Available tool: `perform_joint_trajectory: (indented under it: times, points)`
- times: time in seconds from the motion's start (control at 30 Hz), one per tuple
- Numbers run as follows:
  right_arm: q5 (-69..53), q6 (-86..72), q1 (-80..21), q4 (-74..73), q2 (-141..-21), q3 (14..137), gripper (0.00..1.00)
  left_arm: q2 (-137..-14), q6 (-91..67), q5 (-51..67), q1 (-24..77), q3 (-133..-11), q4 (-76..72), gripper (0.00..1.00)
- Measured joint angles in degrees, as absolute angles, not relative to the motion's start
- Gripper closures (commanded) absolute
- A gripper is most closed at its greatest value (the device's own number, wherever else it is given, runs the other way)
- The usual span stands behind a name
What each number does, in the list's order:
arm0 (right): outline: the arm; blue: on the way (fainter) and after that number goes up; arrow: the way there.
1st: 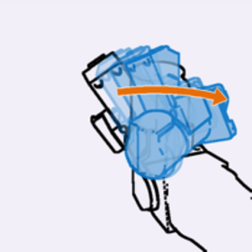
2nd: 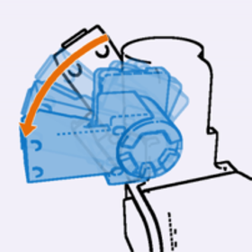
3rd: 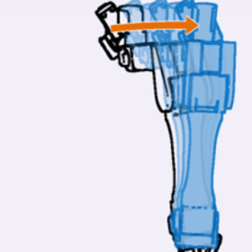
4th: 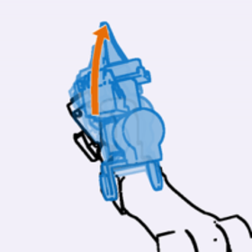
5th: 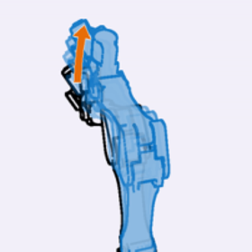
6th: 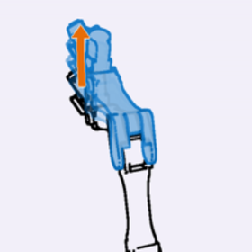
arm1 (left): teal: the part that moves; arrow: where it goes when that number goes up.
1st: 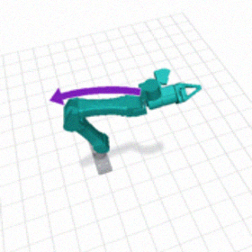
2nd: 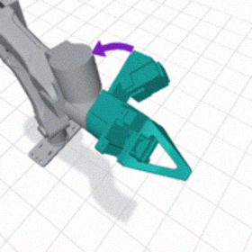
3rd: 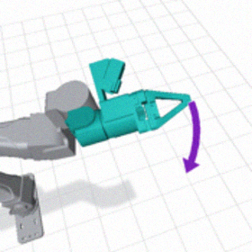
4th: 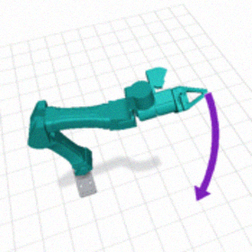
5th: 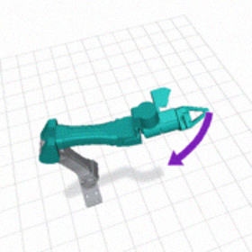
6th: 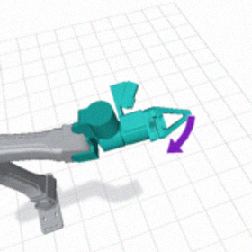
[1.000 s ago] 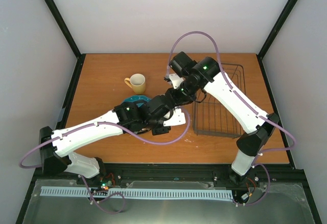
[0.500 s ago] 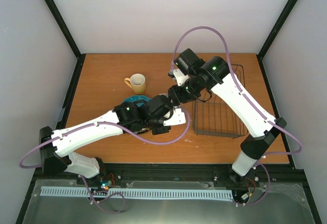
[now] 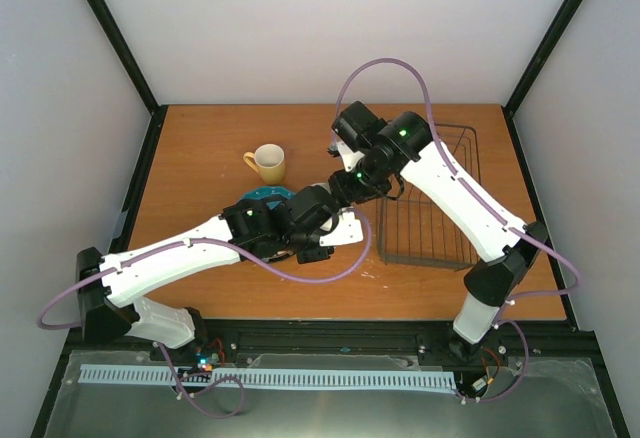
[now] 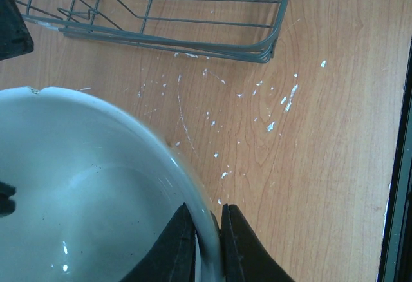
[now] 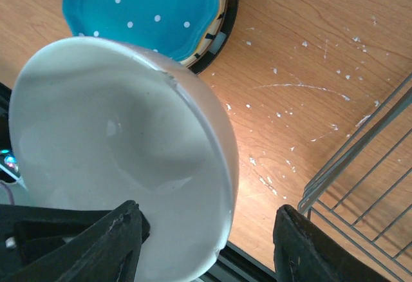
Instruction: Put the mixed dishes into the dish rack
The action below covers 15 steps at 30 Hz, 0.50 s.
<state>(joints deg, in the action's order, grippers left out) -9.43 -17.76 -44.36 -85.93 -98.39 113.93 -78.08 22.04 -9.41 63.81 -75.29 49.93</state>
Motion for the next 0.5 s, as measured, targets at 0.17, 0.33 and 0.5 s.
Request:
perform_joint_trajectory:
  times: [0.17, 0.33, 0.5]
  points:
    - [-8.7, -17.7, -44.4, -85.9, -98.7, 112.7, 0.51, -77.6, 22.0, -9.4, 63.8, -75.3, 49.9, 0.99]
    - [-8.7, -17.4, -44.4, -86.1, -101.2, 111.3, 0.68, -77.5, 22.0, -9.2, 63.8, -75.7, 49.9, 0.99]
    - [-10.2, -17.3, -44.4, -86.1, -104.7, 111.8, 0.97, -77.5, 21.7, -8.9, 63.8, -76.7, 50.1, 0.99]
